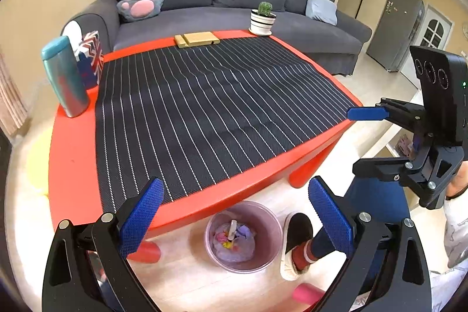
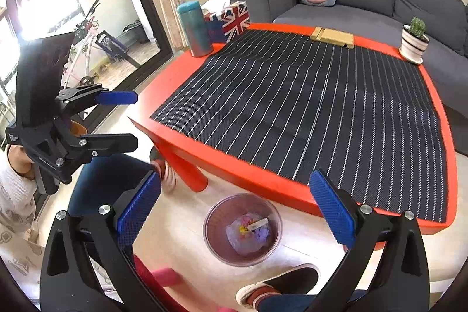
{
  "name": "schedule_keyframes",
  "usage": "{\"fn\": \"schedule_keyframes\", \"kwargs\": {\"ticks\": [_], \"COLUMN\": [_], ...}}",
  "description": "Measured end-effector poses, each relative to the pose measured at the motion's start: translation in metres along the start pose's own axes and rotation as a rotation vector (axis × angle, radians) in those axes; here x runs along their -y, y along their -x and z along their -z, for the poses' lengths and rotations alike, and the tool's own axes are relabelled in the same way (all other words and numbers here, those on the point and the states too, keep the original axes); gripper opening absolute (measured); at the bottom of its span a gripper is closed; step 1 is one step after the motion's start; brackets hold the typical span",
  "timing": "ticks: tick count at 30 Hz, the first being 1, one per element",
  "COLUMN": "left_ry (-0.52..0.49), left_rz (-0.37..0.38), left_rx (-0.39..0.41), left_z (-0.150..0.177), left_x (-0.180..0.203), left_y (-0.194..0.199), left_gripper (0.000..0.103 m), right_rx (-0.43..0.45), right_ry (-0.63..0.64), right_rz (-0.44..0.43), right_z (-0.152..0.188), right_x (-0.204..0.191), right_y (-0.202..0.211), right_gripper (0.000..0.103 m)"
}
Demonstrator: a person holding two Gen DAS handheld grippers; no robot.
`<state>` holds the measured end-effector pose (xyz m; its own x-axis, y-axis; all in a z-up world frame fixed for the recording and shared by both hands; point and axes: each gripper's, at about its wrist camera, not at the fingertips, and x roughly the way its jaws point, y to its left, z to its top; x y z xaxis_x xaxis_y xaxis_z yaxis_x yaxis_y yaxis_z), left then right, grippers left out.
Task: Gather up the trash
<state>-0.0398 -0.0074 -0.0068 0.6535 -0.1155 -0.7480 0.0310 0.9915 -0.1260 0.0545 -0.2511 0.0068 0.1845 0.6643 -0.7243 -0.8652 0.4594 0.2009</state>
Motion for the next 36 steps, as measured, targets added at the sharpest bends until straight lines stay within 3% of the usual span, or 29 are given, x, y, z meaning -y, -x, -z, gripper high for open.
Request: {"fn": "schedule_keyframes", "kwargs": {"ticks": [19,28,36], "left_ry": [-0.005,0.000,0.025], "left_rz": [-0.050,-0.119,-0.111], "left_rx": [0.058,0.081,0.085], "left_z": [-0.037,-0.056,-0.065], "left_x": [-0.005,-0.006,-0.010], "left_y": [0.007,0.007,0.005], "left_gripper": [0.097,0.097,0.097], "right_rx": [0.089,0.128,0.137], "right_ry": [-0.033,-0.046,-0.042], "right_rz": [0.131,0.148,0.145], "right_z": [-0.040,-0.054,-0.065], "right_x": [0.013,0.020,0.022], "right_y": [0.023,0.041,0.041], "right_gripper": [0.099,0.099,0.100]}}
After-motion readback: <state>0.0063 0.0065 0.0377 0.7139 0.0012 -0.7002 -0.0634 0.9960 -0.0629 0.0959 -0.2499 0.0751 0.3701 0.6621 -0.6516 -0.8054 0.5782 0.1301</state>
